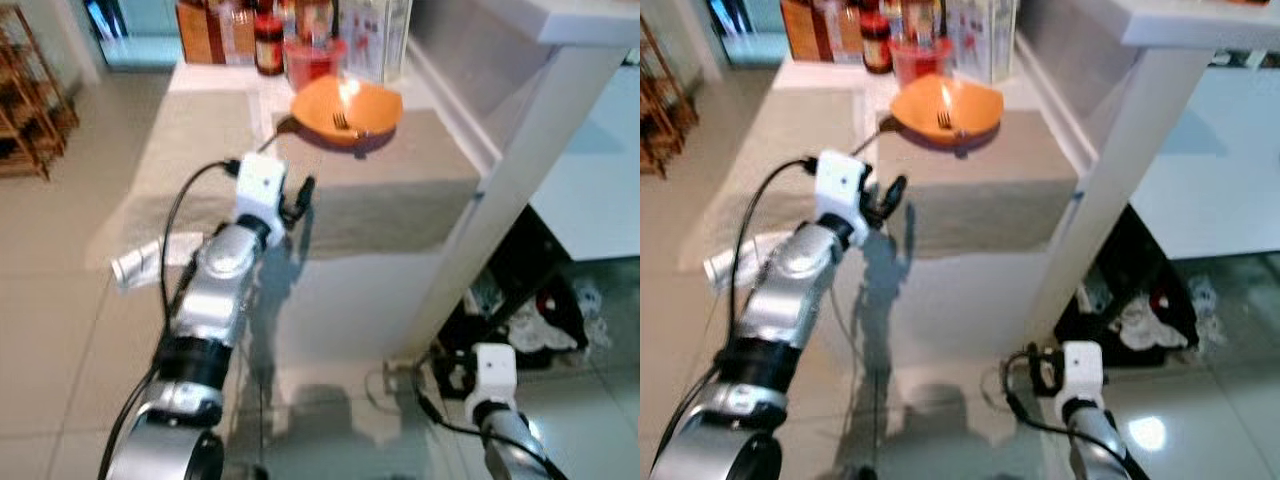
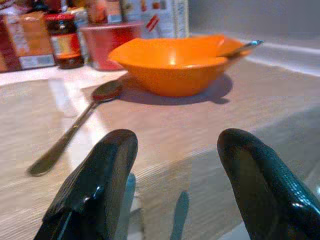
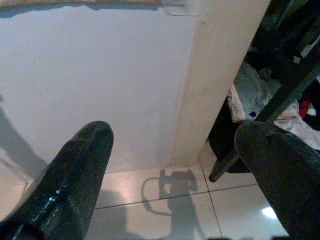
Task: Setting the table
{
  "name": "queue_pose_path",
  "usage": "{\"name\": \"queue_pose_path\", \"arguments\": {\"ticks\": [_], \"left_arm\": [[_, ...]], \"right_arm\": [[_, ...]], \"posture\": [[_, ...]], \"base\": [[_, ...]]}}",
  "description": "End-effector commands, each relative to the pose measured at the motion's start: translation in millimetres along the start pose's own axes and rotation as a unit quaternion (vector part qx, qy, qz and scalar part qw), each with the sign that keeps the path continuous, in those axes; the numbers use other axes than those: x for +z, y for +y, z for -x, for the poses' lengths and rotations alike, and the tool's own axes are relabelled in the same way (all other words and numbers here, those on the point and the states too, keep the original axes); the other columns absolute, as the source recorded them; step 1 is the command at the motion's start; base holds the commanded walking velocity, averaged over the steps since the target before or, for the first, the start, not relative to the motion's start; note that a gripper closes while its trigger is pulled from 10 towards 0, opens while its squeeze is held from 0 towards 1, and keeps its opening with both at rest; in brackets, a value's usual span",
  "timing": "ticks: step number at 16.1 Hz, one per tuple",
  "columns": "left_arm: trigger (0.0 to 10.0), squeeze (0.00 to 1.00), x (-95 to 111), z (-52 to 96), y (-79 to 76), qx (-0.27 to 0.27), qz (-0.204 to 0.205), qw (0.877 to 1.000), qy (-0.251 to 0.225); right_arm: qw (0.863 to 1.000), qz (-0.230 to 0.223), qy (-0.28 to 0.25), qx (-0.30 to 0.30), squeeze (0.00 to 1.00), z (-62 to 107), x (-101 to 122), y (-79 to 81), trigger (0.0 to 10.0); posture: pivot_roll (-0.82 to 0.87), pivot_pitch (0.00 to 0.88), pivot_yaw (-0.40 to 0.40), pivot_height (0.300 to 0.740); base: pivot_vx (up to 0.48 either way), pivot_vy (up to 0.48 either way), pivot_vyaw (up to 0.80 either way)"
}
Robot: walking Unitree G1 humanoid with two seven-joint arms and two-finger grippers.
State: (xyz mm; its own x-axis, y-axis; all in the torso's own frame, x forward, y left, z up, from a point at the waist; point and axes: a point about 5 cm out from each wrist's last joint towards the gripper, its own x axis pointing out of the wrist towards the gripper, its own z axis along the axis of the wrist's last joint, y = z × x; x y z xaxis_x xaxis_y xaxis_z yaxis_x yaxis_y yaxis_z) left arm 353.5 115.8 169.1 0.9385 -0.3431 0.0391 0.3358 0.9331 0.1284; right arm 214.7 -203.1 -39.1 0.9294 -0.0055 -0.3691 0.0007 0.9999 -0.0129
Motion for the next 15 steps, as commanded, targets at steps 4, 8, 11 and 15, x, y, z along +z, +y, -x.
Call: {"name": "queue_pose_path", "arguments": {"ticks": [4,8,11,15], "left_arm": [[10.0,0.00,12.8,-1.9,-0.8,0.001,-0.010,1.000,0.000],[10.0,0.00,-4.4,5.7,4.7,0.019,-0.013,0.998,0.050],[10.0,0.00,-10.8,7.9,5.0,0.031,0.003,0.997,0.068],[10.0,0.00,-9.2,15.1,6.0,0.052,0.080,0.992,0.080]], "right_arm": [[0.999,-0.009,-0.035,-0.007,0.00,2.3,4.4,-0.2,10.0],[0.998,-0.006,-0.054,-0.010,0.00,3.3,7.2,-0.5,10.0],[0.998,-0.009,-0.061,-0.010,0.00,3.7,8.4,-0.9,10.0],[0.998,-0.015,-0.057,-0.009,0.00,4.8,6.4,-1.6,10.0]], "posture": [[-0.05,0.000,-0.010,0.740],[-0.05,0.000,-0.009,0.740],[-0.05,0.000,-0.010,0.740],[-0.06,0.000,-0.006,0.740]], "base": [[0.000,0.000,0.00],[0.000,0.000,0.00],[0.000,0.000,0.00],[0.000,0.000,0.00]]}}
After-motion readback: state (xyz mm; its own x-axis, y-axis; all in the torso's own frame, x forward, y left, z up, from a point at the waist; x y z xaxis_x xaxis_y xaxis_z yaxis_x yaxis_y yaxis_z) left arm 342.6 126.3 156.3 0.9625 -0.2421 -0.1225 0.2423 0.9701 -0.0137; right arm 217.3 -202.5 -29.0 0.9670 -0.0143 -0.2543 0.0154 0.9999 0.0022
